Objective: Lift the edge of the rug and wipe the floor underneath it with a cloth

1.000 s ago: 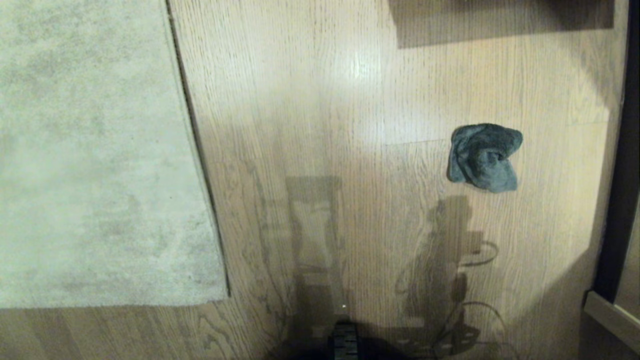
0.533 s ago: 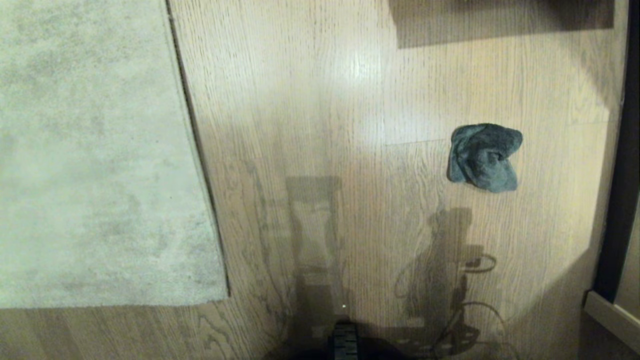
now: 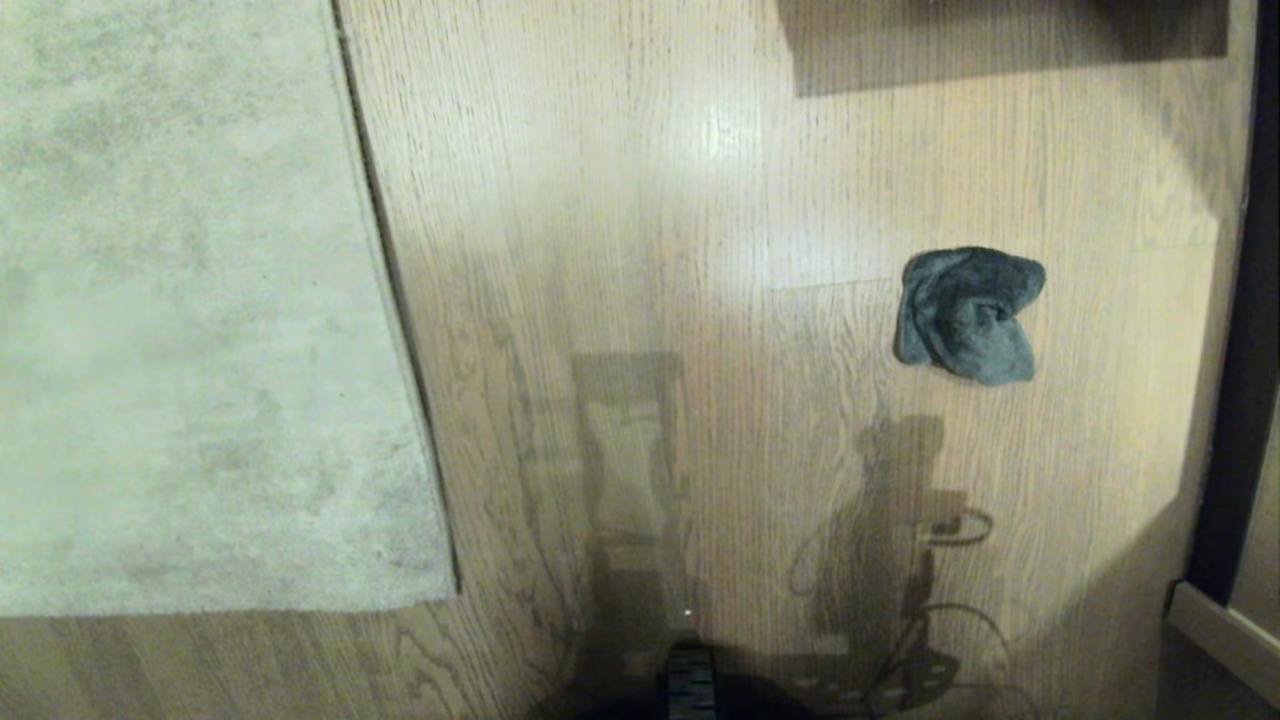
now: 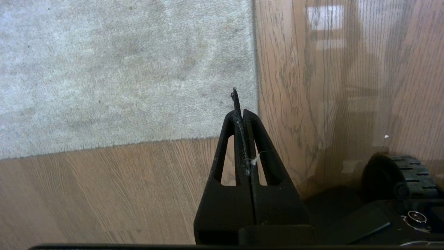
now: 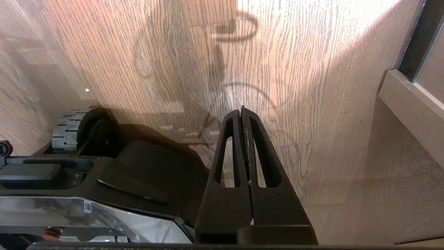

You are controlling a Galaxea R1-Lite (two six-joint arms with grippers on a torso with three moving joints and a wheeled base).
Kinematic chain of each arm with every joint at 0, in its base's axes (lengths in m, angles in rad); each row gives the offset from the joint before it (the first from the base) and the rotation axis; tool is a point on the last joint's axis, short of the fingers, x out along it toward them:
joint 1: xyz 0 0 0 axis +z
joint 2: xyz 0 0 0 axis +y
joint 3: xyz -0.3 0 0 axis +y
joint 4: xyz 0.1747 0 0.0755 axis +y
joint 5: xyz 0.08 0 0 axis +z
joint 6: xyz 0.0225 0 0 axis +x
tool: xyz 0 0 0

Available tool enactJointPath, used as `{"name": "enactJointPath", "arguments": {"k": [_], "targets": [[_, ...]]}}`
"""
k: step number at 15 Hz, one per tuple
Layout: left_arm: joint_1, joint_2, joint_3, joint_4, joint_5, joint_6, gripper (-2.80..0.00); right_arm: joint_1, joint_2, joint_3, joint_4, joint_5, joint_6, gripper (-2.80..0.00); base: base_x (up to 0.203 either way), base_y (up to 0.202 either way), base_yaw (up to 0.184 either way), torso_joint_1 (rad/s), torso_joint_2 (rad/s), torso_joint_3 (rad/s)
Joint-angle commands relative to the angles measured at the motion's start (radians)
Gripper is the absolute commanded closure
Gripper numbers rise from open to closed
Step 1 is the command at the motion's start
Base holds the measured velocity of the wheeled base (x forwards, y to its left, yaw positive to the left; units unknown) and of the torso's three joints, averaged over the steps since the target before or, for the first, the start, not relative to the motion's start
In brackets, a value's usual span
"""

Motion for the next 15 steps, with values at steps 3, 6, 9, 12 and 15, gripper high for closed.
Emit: {"name": "enactJointPath", "arguments": {"k": [3, 6, 9, 12, 15], "targets": [[0.000, 0.001, 0.000, 0.000, 0.000, 0.000, 0.00, -0.013, 0.001, 0.000, -0.001, -0.001, 0.000, 0.00, 0.000, 0.000, 0.000, 0.000, 0.00, 0.000], [0.000, 0.001, 0.000, 0.000, 0.000, 0.001, 0.00, -0.089, -0.047, 0.000, -0.001, -0.001, 0.000, 0.00, 0.000, 0.000, 0.000, 0.000, 0.00, 0.000], [0.000, 0.001, 0.000, 0.000, 0.000, 0.001, 0.00, -0.088, -0.160, 0.000, -0.001, -0.001, 0.000, 0.00, 0.000, 0.000, 0.000, 0.000, 0.00, 0.000], [0.000, 0.001, 0.000, 0.000, 0.002, 0.001, 0.00, -0.086, -0.277, 0.000, -0.001, 0.000, 0.002, 0.00, 0.000, 0.000, 0.000, 0.000, 0.00, 0.000], [0.000, 0.001, 0.000, 0.000, 0.002, 0.001, 0.00, -0.085, -0.279, 0.000, -0.002, -0.002, 0.031, 0.00, 0.000, 0.000, 0.000, 0.000, 0.00, 0.000]]}}
